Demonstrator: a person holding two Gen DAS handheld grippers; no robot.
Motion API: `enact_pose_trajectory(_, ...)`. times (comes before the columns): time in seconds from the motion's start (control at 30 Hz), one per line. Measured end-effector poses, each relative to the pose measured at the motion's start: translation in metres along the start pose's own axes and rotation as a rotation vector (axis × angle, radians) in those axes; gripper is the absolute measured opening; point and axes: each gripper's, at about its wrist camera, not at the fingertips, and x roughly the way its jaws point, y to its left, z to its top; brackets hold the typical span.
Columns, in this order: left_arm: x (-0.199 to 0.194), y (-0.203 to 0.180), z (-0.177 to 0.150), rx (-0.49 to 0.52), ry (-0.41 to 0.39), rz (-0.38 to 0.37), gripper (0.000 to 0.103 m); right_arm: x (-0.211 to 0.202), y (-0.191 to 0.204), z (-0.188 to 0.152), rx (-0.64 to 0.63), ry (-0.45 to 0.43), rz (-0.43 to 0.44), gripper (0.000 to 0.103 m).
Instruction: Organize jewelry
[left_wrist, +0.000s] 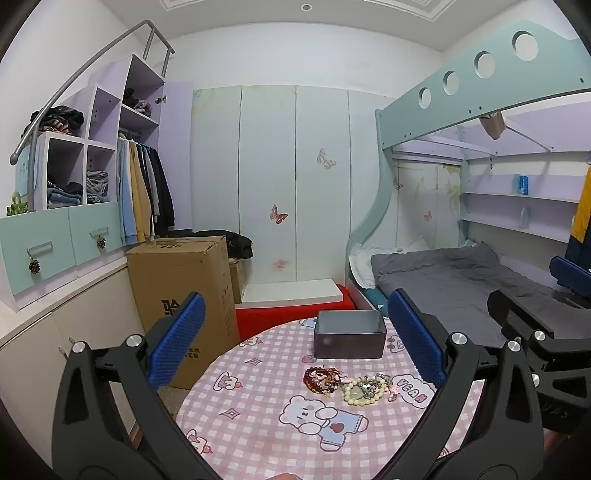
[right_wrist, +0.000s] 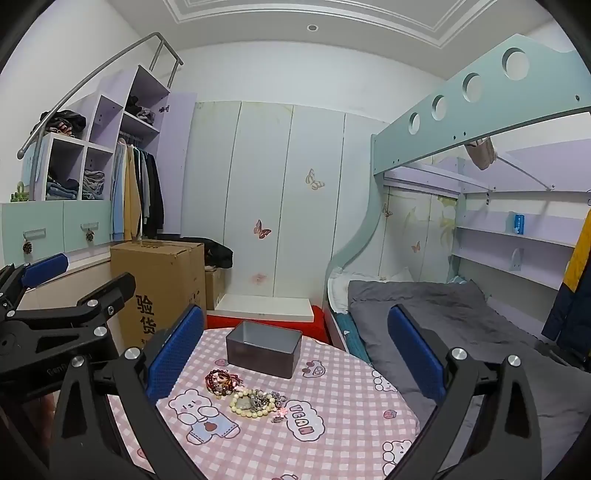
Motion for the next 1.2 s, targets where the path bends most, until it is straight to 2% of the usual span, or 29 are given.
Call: enact_pose_trajectory(1.2, 0.0012, -0.0031, -0.0003, 0.015, -0.01, 0.01, 0.097, 0.0044, 0.0036, -0.0059, 0.01, -0.002, 0.008, 0.096)
